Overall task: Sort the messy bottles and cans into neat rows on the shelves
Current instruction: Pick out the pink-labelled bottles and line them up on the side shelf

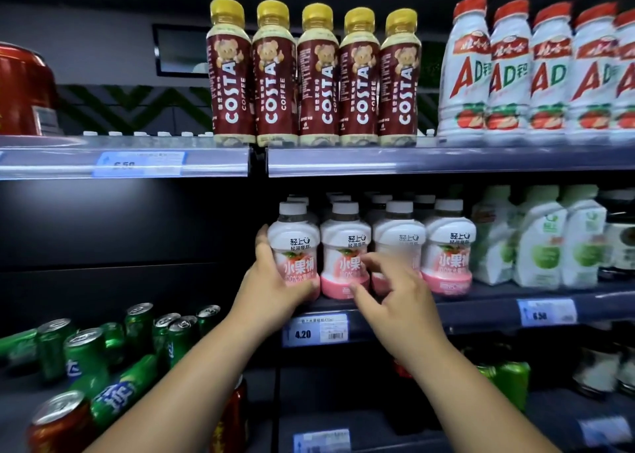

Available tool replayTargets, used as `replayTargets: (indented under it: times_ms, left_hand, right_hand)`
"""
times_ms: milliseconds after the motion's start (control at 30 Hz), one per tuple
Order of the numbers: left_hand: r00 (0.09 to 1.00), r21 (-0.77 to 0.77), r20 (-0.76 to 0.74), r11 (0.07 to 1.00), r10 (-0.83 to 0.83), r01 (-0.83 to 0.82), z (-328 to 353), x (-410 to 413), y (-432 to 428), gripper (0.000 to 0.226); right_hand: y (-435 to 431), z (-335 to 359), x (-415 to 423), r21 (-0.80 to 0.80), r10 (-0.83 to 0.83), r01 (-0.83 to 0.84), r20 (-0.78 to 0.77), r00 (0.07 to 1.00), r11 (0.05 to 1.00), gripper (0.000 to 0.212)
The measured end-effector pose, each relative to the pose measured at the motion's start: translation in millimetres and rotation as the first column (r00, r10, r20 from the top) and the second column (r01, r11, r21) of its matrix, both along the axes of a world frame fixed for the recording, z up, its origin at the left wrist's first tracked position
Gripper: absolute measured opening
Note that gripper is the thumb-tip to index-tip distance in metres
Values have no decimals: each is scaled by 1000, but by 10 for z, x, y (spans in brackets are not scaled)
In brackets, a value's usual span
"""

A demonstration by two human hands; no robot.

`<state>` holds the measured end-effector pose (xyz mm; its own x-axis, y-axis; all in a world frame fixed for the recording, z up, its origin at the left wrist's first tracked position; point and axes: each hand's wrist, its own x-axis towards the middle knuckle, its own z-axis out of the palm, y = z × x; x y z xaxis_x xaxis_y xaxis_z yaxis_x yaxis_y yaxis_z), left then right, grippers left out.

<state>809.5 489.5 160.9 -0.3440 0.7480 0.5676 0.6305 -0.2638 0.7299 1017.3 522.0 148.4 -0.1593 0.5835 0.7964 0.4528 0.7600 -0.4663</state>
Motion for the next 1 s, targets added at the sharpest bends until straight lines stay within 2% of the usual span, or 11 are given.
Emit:
replayTargets:
  times_ms: [133,167,233,300,367,400,500,633,767,900,1000]
  left_hand:
    - [998,-5,38,999,-52,52,-14,93,27,131]
    - [999,-2,25,1000,-20,20,-14,132,18,135]
    - [977,36,-127,986,169,-166,-16,248,-31,136]
    - [850,214,-359,921,384,-326,-44,405,-99,124]
    - [706,361,-507,866,494,-345,-87,549,-87,107]
    - [664,388,-544,855,513,-344,-109,603,-42,101]
    - [631,374,-559,843,537,-386,-151,712,100,95]
    - [569,404,-556,796,605,-451,-199,732,190,93]
    - [534,447,-539,758,652,-475,-233,737,232,94]
    - [538,477,-517,746,666,-465,-262,735,243,89]
    - [529,512,-507,732,680,-450,-282,712,259,87]
  right_hand:
    - [111,-49,234,238,-74,84,-52,996,968,29]
    - [161,-70,290,260,-104,118,-69,992,958,32]
    - [255,-92,394,238,-170,194,-118,978,952,40]
    - [338,-104,450,171,-238,262,-150,960,950,50]
    - [403,-119,444,146,-318,336,-134,939,930,59]
    - [426,-139,427,146,-355,370,-116,927,918,66]
    - [468,-230,355,140,-429,440,-103,897,887,84]
    - [532,-322,321,127,-457,466,-97,884,876,93]
    - [585,-368,311,136,-477,485,-88,874,864,90]
    - [603,-406,331,228,-453,480,-160,877,847,74]
    - [577,-335,356,113,-412,448,-248,877,887,81]
